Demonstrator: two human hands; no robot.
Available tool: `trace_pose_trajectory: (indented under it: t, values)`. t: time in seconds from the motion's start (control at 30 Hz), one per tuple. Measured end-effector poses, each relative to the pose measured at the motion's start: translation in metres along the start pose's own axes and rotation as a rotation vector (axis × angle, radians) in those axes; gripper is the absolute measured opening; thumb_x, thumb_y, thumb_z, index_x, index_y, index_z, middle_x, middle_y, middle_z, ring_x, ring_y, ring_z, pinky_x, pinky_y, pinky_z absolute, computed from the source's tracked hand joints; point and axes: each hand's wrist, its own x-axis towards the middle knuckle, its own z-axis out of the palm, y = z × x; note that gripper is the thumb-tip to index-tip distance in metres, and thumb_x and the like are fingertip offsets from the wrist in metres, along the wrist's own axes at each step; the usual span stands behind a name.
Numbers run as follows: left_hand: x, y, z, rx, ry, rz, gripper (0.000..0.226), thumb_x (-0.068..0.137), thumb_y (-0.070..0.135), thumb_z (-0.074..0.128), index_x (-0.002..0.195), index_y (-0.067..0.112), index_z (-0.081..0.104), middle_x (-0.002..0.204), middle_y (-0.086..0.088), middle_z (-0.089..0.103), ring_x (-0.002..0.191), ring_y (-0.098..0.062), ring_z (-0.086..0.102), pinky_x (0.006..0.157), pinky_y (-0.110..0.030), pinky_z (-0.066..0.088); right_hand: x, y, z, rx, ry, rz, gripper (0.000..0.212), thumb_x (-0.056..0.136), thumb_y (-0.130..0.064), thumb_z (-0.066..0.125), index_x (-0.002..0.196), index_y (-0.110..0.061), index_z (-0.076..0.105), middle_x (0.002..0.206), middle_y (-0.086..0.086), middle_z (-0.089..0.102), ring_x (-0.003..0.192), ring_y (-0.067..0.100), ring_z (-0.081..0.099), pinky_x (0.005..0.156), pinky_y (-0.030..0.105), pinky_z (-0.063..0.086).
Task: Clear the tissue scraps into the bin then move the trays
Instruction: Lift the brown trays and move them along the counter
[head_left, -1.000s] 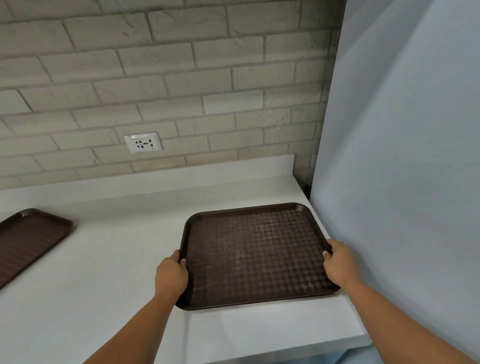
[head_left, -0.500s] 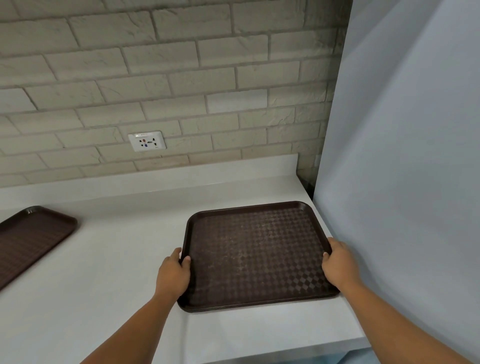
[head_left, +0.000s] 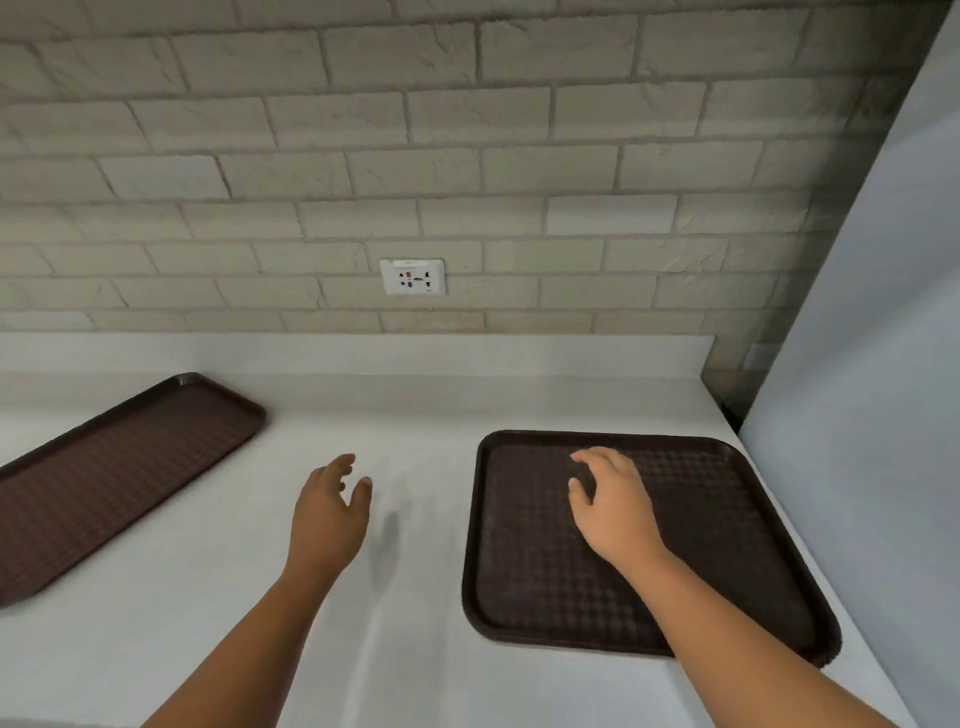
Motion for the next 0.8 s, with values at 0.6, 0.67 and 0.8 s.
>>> trace_pose_trajectory:
  t: [0.6,0.67,0.8]
  values:
    - [0.088,-0.264,-0.213,0.331,0.28,-0.414,0.042,0.092,0.025,0.061,0.132,0.015,0.055,0.14,-0.009,0.047,0.13,-0.034,0.035,0.107,-0.052,0.039,0.066,-0.283,0.281,0.163,-0.39,-0.217,0.033,0.093,-0.022,0.059,0.126,-0.02,0.059,0.134,-0.005,0.053,0.13,0.014,0.042,0.104,0.021,0.031]
    - [0.095,-0.29,-0.229,0.315,0.265,-0.448,0.045,0.093,0.022,0.059,0.136,0.013,0.05,0.143,-0.009,0.044,0.132,-0.034,0.031,0.109,-0.052,0.039,0.081,-0.303,0.306,0.139,-0.423,-0.23,0.035,0.093,-0.024,0.059,0.128,-0.019,0.057,0.136,-0.003,0.053,0.13,0.016,0.043,0.106,0.024,0.033]
    - [0.107,-0.327,-0.252,0.238,0.259,-0.546,0.051,0.095,0.012,0.053,0.144,0.011,0.038,0.15,-0.012,0.033,0.136,-0.035,0.029,0.111,-0.051,0.038,0.118,-0.332,0.348,0.103,-0.431,-0.199,0.041,0.093,-0.023,0.059,0.133,-0.015,0.055,0.138,0.003,0.055,0.129,0.021,0.047,0.107,0.03,0.037]
